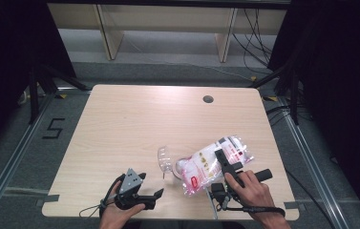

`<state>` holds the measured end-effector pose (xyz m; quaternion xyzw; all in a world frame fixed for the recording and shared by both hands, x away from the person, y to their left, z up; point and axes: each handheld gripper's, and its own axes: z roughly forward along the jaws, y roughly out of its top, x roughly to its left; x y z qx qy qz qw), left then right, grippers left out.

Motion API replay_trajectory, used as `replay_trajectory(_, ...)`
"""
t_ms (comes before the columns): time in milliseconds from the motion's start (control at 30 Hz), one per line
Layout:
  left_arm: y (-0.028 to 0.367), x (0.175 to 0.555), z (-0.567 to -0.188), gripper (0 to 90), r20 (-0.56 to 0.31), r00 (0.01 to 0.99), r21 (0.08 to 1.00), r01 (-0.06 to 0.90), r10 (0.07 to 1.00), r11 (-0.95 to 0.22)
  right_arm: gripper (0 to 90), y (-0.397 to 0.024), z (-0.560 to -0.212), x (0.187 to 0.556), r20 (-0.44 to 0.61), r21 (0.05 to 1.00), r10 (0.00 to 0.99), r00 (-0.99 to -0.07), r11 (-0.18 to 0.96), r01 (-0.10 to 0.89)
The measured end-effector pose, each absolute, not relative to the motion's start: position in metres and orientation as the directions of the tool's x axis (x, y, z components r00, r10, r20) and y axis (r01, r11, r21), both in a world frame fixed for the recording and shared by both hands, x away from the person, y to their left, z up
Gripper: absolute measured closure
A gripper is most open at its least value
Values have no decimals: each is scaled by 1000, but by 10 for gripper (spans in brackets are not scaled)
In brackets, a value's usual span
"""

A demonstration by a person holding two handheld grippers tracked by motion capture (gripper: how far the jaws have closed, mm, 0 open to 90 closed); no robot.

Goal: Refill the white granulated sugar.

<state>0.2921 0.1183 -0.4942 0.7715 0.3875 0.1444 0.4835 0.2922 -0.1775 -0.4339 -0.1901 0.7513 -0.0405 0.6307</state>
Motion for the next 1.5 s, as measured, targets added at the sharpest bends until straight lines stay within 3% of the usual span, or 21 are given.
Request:
replay_trajectory(33, 119, 292, -494, 162, -150, 657, 858, 458, 739, -233, 626, -176, -431, 293, -919, -340, -377, -115, 906, -253)
replay_trajectory(367, 118, 292, -494, 162, -150, 658, 857, 459, 738, -234, 631, -178, -434, 292, -936, -290, -326, -132, 928, -233)
replay_trajectory(1500, 119, 292, -494, 161, -157, 653, 856, 464, 741, -228, 658, -182, -431, 290, -923, -319, -359, -140, 916, -244)
